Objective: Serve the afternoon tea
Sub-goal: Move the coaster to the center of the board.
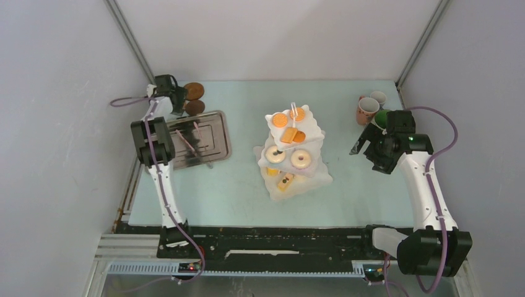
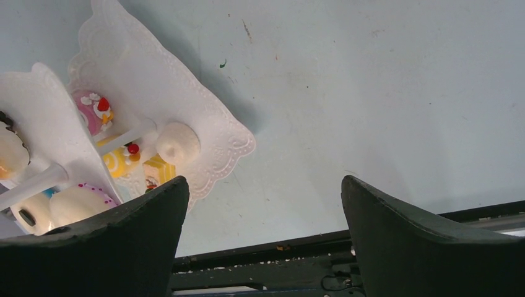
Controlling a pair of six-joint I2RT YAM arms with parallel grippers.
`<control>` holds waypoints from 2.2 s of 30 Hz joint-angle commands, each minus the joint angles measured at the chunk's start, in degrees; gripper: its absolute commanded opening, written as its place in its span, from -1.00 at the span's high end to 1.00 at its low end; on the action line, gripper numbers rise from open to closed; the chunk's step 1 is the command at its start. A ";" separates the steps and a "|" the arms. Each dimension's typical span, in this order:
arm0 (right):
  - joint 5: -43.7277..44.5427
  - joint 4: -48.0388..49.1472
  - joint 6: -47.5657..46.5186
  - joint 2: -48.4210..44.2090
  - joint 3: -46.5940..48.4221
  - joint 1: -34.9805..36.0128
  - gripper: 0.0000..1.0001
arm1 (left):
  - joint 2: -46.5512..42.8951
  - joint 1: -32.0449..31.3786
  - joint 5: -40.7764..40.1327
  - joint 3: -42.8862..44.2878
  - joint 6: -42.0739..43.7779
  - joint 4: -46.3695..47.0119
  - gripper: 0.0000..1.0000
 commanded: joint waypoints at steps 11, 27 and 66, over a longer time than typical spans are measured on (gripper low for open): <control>2.12 -0.88 1.74 -3.17 1.06 1.35 -0.91 | 7.94 -7.34 1.48 12.81 -2.38 -5.17 -0.56; 1.55 -0.46 0.28 -6.60 -0.85 1.61 -0.91 | 6.77 -19.19 7.49 21.40 16.03 -9.82 -0.57; -3.68 -2.25 -7.48 -13.37 -4.84 0.99 -0.92 | 7.98 -27.81 16.40 12.27 3.71 -10.56 -0.44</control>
